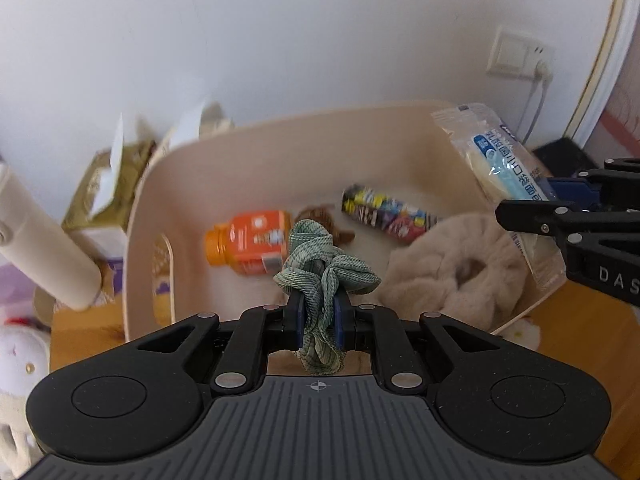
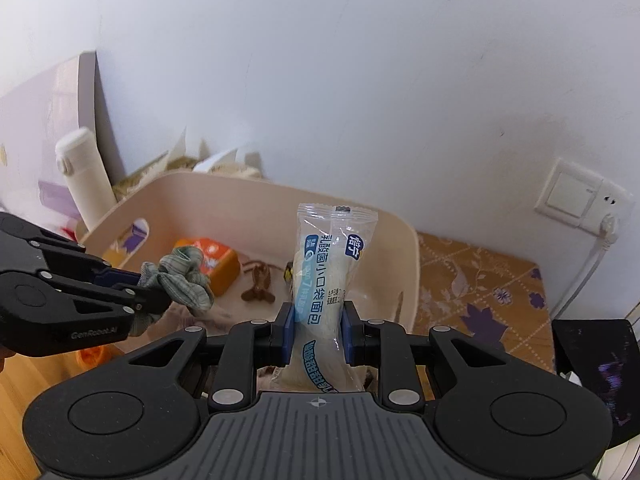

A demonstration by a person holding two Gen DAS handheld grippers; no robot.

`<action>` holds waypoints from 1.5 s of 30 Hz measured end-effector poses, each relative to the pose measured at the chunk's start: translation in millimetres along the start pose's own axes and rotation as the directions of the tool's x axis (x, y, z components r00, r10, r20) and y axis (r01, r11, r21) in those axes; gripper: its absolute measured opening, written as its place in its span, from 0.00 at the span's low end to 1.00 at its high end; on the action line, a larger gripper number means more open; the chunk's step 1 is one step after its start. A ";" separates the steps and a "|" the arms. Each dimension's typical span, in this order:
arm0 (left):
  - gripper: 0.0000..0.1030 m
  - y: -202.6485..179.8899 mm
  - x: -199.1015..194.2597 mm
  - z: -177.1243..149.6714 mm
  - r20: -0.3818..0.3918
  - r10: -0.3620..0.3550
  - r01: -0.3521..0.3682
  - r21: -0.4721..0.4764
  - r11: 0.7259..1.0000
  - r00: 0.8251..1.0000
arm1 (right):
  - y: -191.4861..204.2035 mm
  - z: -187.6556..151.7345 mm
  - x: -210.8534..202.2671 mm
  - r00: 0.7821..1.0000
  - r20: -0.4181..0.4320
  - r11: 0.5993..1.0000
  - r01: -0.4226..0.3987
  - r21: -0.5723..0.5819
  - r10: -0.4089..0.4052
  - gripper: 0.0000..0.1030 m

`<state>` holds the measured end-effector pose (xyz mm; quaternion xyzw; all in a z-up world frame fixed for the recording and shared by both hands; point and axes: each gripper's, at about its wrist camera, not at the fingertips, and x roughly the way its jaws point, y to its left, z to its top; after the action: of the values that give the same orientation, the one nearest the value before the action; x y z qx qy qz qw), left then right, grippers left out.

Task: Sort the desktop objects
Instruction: 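Open both tools to drop the bread bag and scrunchie into the basket, then withdraw both tools from the basket back over the table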

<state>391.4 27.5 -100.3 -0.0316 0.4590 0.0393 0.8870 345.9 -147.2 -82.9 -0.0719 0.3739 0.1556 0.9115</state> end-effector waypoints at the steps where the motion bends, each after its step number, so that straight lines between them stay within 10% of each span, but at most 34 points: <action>1: 0.14 0.2 2.7 0.2 -0.014 0.000 0.000 -0.007 1.000 1.000 | 0.7 -0.6 3.8 1.000 -0.011 1.000 0.000 -0.003 0.000 0.21; 10: 0.24 4.8 12.4 -4.1 -0.091 0.009 -0.011 -0.016 1.000 0.996 | -1.0 -9.1 18.6 0.998 -0.067 1.000 0.009 0.025 -0.007 0.24; 16: 0.63 9.8 -4.4 -1.6 -0.045 0.021 -0.023 -0.052 0.998 0.999 | 0.7 -5.7 8.4 0.999 -0.041 1.000 0.006 0.027 -0.005 0.52; 27: 0.82 12.9 -51.3 -6.7 0.075 0.028 -0.025 -0.036 0.999 0.997 | 10.8 -8.8 -32.5 0.999 0.035 0.998 0.020 0.064 -0.023 0.99; 45: 0.83 -0.7 -83.7 -56.3 0.075 -0.028 0.028 -0.007 1.000 0.997 | 39.5 -68.9 -78.2 0.999 0.031 0.996 0.033 0.077 -0.035 1.00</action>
<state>297.6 18.2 -64.4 -0.0402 0.4250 0.0299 0.9038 234.5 -145.0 -77.3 -0.0406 0.3633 0.1266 0.9221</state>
